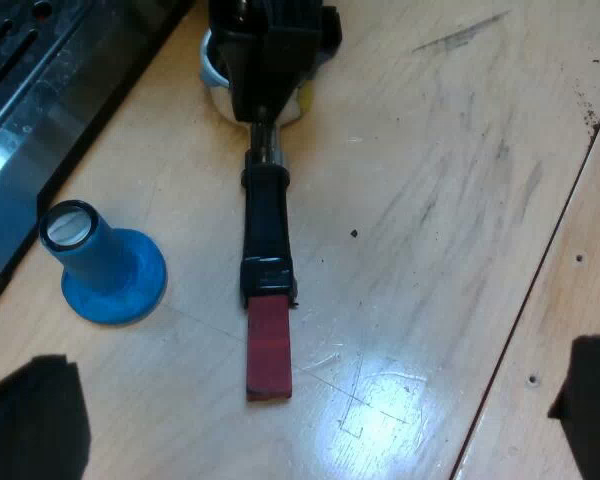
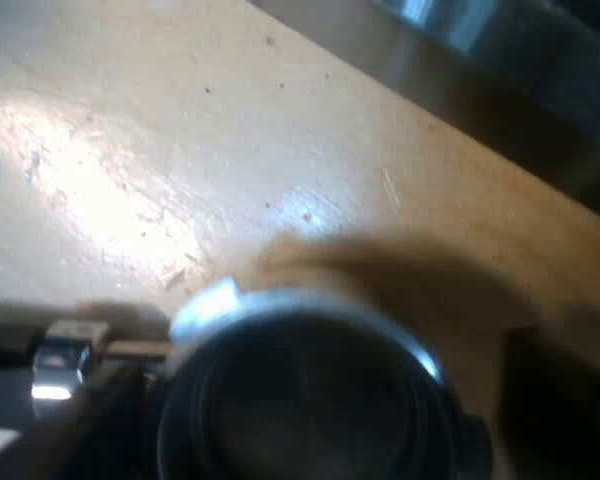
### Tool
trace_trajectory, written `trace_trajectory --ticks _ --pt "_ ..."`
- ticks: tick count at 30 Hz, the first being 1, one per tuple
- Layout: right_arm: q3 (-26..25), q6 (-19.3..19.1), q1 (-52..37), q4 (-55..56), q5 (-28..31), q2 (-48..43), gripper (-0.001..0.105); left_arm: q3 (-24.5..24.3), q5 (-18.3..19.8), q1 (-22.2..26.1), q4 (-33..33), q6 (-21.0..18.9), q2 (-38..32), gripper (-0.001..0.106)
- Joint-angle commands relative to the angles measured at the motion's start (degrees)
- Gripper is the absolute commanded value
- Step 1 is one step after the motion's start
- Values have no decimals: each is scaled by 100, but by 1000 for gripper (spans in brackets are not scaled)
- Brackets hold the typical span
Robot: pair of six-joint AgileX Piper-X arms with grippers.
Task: Put the handle in the coffee machine
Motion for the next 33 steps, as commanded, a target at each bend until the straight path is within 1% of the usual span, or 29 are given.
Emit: trace_trajectory --ticks 1,8,19,25,29,33 --pt "-37 -40 -16 -68 -9 -3 60 -16 5 3 -26 -3 6 98" --pt "-37 -27 -16 -42 -163 -3 60 -16 5 3 -26 -3 6 98" --pt "-37 -38 -16 183 -227 -3 60 -16 5 3 -26 -3 6 98" --pt "-37 -69 -16 238 -227 -3 60 202 5 3 -26 -3 6 98" --pt "-37 -69 -16 238 -227 -3 60 207 5 3 -40 -3 6 98" --pt "-37 -69 -16 238 -227 -3 56 207 5 3 -40 -3 6 98"
